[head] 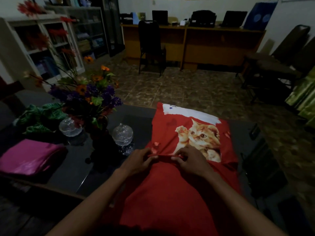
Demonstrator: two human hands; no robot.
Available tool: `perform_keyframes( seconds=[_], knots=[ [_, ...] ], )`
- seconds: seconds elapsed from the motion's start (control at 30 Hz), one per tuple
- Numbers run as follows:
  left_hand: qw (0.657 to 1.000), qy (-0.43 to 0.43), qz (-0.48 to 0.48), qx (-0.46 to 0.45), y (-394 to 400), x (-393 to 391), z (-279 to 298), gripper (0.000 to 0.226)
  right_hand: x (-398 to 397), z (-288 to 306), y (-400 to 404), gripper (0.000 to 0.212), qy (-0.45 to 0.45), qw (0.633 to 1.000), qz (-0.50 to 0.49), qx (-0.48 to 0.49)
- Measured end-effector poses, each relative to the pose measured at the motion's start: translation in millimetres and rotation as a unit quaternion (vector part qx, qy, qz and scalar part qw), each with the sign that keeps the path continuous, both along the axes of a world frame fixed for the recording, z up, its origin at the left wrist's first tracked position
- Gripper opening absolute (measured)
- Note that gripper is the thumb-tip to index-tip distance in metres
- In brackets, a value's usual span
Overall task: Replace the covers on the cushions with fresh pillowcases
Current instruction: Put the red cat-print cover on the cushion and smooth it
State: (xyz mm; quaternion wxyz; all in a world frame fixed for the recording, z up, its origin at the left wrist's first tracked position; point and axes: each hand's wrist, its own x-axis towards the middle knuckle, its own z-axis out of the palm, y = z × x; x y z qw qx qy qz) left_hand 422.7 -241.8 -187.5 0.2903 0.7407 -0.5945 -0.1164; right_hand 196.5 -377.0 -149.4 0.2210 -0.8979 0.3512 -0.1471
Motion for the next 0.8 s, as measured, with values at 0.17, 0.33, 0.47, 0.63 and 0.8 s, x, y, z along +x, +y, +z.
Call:
perform_keyframes(
  seconds=[0.17, 0.33, 0.47, 0.63, 0.8],
  knots=[
    [0.974, -0.195, 0.087, 0.07, 11.3, 8.7, 3.6, 0.082, -58.6, 3.4, -18.0, 0.046, -0.045, 0.991, -0.125, -0.016],
    [0.952, -0.237, 0.151, 0.121, -7.8, 3.4, 10.1, 0.074, -115.3, -0.9, -33.3, 0.043, 0.028, 0.99, -0.138, -0.006],
    [0.981, -0.159, 0.109, 0.02, -39.9, -20.9, 23.3, 0.04, -140.3, 0.9, -46.9, 0.03, 0.021, 0.991, -0.132, 0.013],
    [0.993, -0.118, 0.012, -0.017, -70.5, -76.9, 28.8, 0.023, -143.4, -22.4, -40.9, 0.042, 0.042, 0.994, -0.08, 0.059],
    [0.988, -0.072, -0.124, -0.056, -102.2, -141.5, 43.2, 0.032, -164.6, -15.9, -43.5, 0.033, -0.07, 0.977, -0.136, 0.149]
  ],
)
